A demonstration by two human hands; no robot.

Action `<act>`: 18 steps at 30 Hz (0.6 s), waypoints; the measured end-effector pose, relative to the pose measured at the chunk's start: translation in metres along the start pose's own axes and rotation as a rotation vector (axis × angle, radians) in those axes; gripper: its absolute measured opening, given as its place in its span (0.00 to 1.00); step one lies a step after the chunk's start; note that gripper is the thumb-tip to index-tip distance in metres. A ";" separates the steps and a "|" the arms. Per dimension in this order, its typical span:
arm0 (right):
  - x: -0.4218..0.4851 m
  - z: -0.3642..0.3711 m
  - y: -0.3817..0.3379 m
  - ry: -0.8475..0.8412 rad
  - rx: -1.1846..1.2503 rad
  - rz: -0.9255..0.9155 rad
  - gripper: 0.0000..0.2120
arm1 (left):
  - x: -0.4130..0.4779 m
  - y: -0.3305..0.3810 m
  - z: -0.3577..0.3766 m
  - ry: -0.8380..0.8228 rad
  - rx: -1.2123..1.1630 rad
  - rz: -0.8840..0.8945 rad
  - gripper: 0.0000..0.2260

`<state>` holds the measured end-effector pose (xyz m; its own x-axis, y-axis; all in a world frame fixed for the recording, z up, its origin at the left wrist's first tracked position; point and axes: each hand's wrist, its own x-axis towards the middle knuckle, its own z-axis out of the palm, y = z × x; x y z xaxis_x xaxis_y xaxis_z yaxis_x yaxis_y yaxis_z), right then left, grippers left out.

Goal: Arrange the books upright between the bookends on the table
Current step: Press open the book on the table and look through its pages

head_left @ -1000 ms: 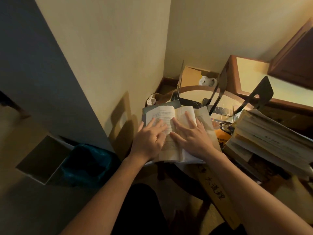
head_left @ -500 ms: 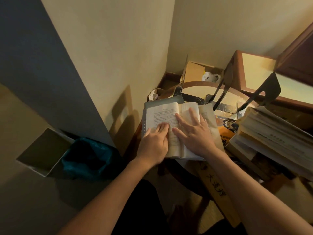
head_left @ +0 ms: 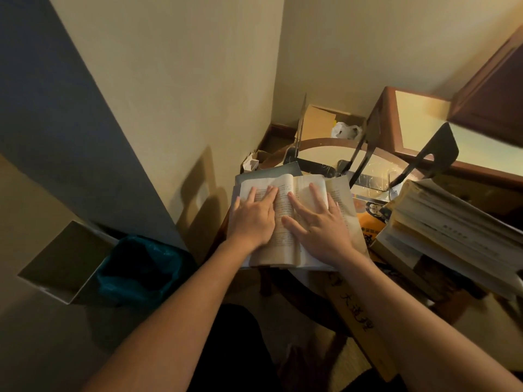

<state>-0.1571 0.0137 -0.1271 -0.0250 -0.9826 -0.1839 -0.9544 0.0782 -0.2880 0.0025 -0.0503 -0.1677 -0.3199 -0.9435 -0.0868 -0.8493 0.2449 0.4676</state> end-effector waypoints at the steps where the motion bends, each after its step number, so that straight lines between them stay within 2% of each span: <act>1: -0.001 0.000 0.000 0.000 -0.004 0.000 0.29 | 0.001 0.000 0.002 0.005 0.010 -0.001 0.23; 5: 0.002 0.004 0.002 0.003 -0.006 0.004 0.29 | -0.036 0.004 0.014 0.045 -0.062 -0.042 0.29; 8: 0.004 0.007 0.004 0.023 -0.007 0.003 0.29 | -0.075 0.009 0.022 0.062 -0.074 -0.046 0.26; 11: 0.004 0.009 0.005 0.027 -0.008 -0.013 0.29 | -0.101 0.019 0.024 0.079 -0.076 -0.035 0.27; 15: 0.005 0.008 0.005 0.006 0.016 0.010 0.30 | -0.081 0.012 0.021 0.086 -0.057 -0.050 0.27; 18: 0.001 0.002 0.002 0.006 0.007 0.001 0.30 | -0.040 0.006 0.012 0.092 -0.022 -0.063 0.23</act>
<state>-0.1579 0.0131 -0.1301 -0.0276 -0.9835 -0.1786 -0.9522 0.0803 -0.2946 0.0047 -0.0084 -0.1720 -0.2250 -0.9737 -0.0358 -0.8569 0.1802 0.4830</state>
